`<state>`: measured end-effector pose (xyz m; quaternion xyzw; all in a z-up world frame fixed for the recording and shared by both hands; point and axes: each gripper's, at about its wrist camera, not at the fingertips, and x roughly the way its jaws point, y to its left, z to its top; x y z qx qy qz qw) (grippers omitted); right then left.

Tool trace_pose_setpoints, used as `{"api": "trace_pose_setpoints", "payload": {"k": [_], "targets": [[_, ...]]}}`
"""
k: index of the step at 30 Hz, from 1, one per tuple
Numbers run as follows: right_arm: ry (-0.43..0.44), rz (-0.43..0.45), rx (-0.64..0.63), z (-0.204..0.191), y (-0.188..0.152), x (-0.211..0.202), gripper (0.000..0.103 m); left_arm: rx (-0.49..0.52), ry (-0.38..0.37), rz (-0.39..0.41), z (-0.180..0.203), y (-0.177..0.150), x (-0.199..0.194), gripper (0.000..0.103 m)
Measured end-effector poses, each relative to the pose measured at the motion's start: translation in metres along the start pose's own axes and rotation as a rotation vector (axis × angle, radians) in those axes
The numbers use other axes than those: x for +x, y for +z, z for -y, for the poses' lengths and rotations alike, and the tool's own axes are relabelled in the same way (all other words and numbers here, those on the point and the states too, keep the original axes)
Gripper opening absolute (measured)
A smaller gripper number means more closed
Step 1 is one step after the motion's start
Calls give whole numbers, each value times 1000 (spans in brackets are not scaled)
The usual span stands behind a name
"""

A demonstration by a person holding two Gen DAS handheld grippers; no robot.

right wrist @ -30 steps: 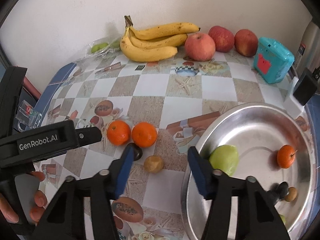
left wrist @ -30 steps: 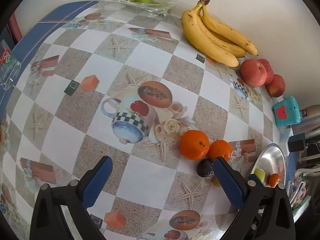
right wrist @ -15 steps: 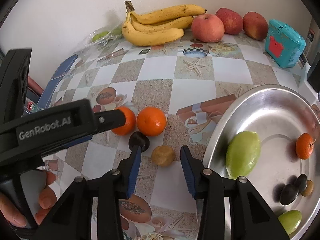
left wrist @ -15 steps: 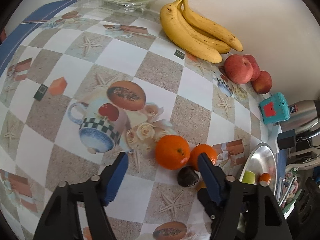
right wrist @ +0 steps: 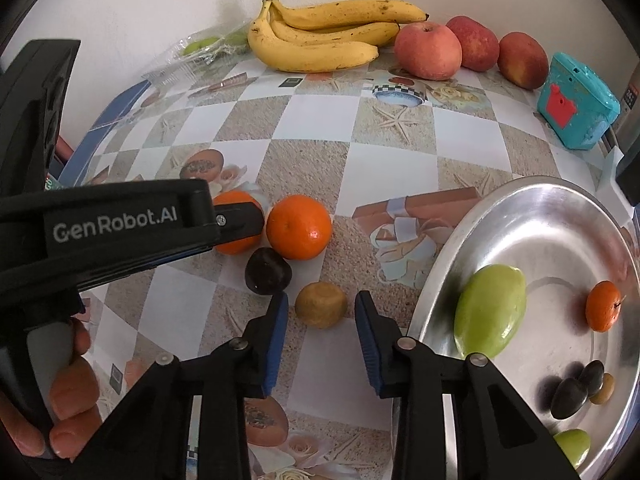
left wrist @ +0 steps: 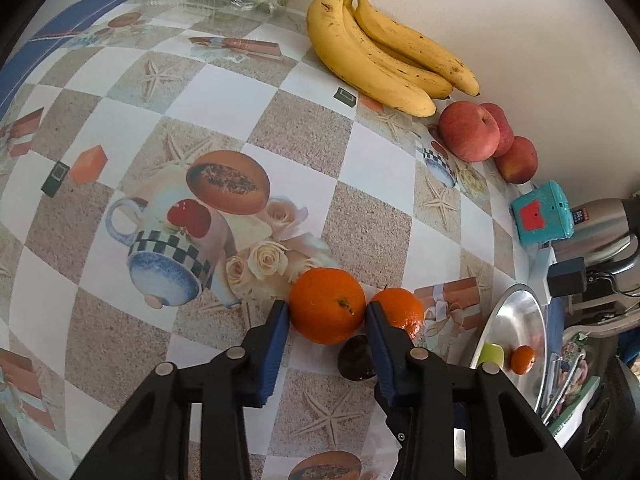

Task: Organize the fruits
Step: 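Grasp a tangerine with the left tool while the right tool grasps the brown kiwi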

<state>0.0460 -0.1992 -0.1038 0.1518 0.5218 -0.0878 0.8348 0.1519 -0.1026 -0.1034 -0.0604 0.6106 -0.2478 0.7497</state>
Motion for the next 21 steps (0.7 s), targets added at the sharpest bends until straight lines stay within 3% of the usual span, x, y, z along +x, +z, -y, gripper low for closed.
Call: {"api": "trace_pose_setpoints", "payload": {"k": [6, 12, 21], "targets": [[-15, 2, 2, 1, -1, 0, 28, -6, 3, 5, -1, 0, -1, 41], [-25, 6, 0, 1, -1, 1, 28, -23, 9, 1, -5, 0, -4, 40], [33, 19, 55, 7, 0, -8, 28, -32, 7, 32, -2, 4, -25, 40]]}}
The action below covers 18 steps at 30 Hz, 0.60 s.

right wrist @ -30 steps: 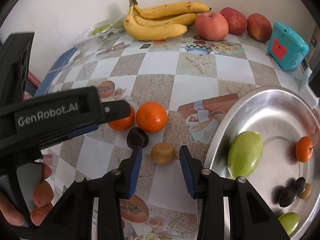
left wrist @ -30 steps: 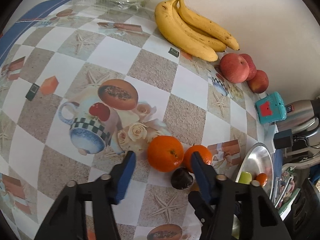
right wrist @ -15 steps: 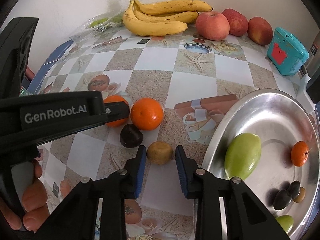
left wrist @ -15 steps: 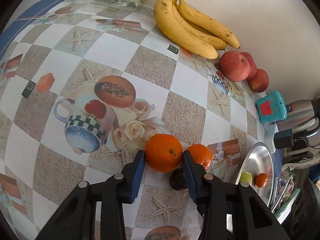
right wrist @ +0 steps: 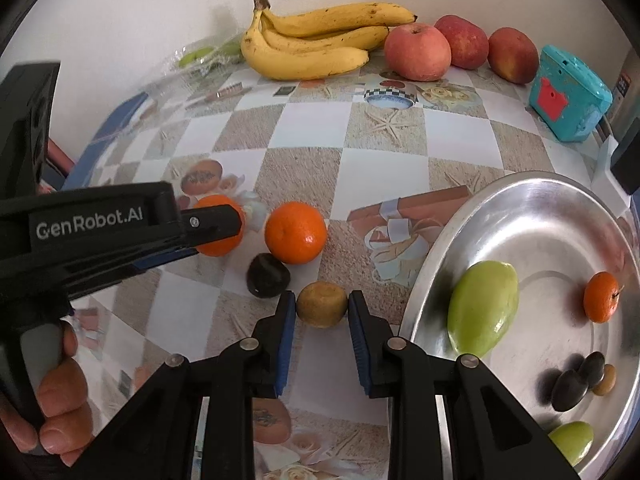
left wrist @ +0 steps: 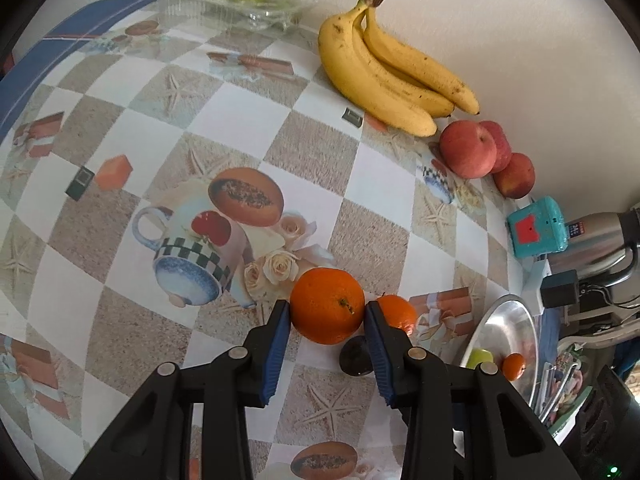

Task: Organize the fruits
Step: 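Grasp a tangerine with the left tool while the right tool grasps the brown kiwi, then carry the tangerine and kiwi over the steel bowl with both tools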

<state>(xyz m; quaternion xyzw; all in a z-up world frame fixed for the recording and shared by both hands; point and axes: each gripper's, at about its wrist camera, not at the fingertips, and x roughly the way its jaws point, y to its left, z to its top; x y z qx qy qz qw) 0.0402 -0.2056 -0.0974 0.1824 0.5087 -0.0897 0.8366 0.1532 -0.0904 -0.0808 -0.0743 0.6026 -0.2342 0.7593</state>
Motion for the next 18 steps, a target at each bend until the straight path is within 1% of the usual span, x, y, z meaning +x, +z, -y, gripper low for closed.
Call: {"api": "trace_pose_setpoints", "payload": {"k": [10, 14, 18], "targets": [[40, 84, 34, 3, 9, -35, 28, 7, -2, 49, 8, 3, -27, 40], [42, 97, 78, 15, 10, -43, 28, 18, 3, 54, 13, 2, -30, 40], [24, 112, 132, 35, 9, -51, 28, 37, -3, 52, 21, 0, -31, 40]]}}
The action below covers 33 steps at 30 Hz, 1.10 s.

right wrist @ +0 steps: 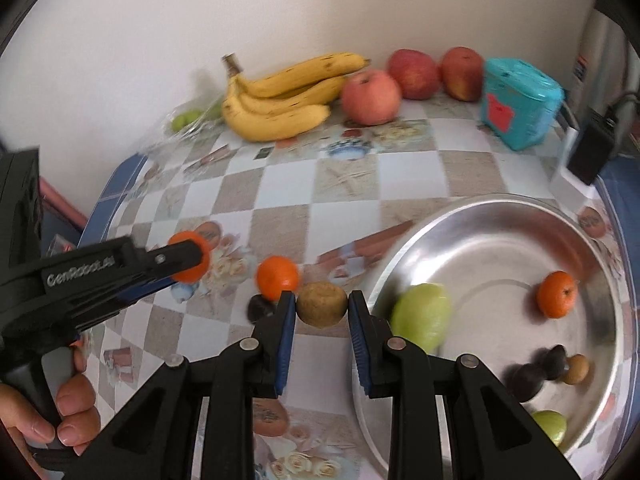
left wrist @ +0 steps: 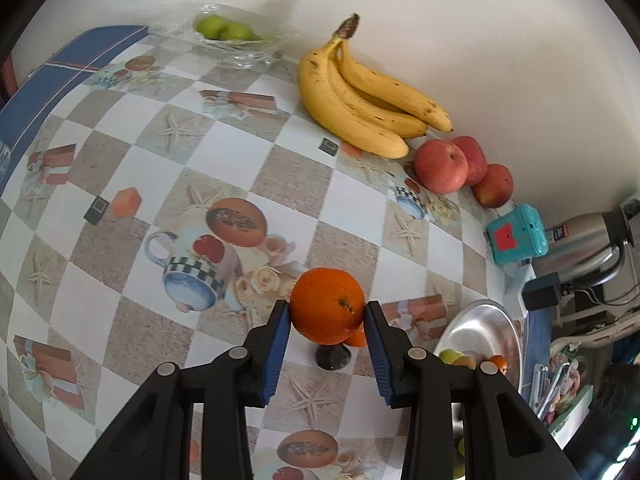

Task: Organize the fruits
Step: 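Carry the tangerine and kiwi over the steel bowl with both tools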

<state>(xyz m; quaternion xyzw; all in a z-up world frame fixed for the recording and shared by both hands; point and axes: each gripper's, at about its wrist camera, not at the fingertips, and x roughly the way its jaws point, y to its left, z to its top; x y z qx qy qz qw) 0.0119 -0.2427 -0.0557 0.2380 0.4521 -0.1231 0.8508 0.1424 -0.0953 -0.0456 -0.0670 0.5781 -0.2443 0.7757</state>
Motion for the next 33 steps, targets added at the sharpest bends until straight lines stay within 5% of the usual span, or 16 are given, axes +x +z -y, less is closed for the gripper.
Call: {"api": "trace_pose_setpoints", "payload": {"k": [13, 33], "targets": [[-105, 70, 191, 83, 4, -39, 28, 126, -35, -39, 47, -25, 3, 40], [-150, 104, 260, 114, 6, -68, 28, 334, -10, -109, 109, -75, 12, 40]]}}
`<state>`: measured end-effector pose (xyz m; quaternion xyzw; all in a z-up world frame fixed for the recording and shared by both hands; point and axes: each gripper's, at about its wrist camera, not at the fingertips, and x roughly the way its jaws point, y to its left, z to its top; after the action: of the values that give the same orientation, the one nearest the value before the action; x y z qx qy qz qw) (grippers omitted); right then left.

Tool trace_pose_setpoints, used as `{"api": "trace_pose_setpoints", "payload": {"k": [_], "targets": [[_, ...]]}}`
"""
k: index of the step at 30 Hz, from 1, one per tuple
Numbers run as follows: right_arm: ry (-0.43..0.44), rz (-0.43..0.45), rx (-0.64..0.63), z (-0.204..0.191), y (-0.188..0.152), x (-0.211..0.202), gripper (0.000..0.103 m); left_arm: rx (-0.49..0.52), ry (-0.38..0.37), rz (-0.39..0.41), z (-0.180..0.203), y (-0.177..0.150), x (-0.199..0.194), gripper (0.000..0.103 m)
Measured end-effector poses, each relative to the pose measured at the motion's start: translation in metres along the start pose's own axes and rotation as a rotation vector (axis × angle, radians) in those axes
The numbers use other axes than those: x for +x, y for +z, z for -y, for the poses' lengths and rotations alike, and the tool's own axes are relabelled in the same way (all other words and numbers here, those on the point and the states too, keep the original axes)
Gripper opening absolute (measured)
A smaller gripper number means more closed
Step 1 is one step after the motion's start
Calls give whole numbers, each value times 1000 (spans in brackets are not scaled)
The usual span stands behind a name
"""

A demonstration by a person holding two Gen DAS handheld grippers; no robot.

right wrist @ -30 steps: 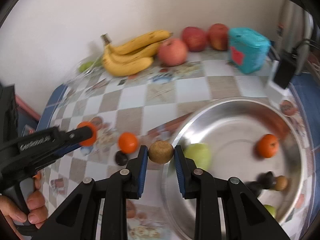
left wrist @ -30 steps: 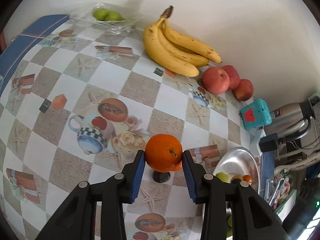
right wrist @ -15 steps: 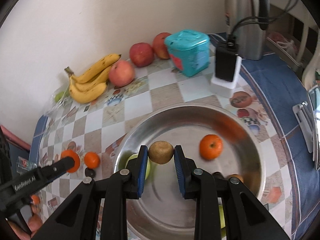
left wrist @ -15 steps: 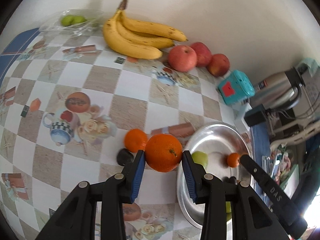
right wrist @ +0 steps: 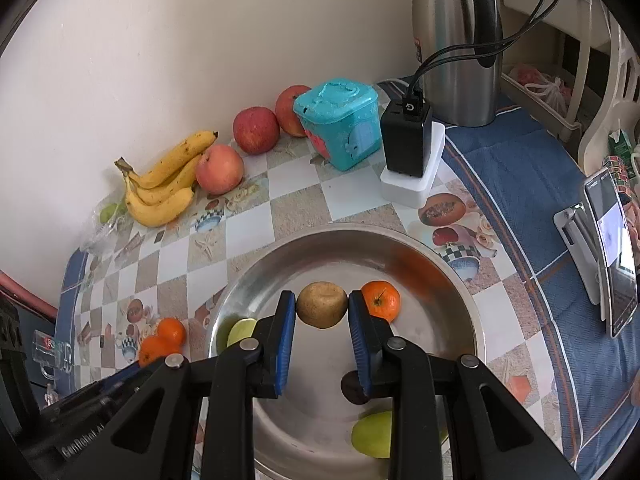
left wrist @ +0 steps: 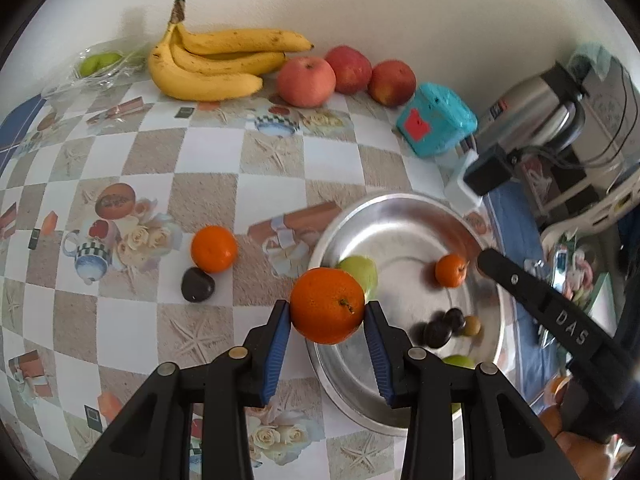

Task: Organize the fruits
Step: 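Carry the tangerine and kiwi over the steel bowl with both tools, then open both tools to drop the tangerine and kiwi into the bowl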

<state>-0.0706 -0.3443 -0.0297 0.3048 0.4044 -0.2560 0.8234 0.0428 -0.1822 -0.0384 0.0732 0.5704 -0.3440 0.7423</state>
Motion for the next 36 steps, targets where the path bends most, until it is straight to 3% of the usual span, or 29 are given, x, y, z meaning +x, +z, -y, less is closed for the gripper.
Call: {"api": "trace_pose_setpoints", "payload": {"k": [17, 36], "targets": [[-8, -109, -3, 3, -16, 32, 28, 77, 49, -90, 20, -24, 27, 40], [-56, -145, -27, 2, -22, 43, 29, 104, 61, -100, 25, -26, 30, 41]]}}
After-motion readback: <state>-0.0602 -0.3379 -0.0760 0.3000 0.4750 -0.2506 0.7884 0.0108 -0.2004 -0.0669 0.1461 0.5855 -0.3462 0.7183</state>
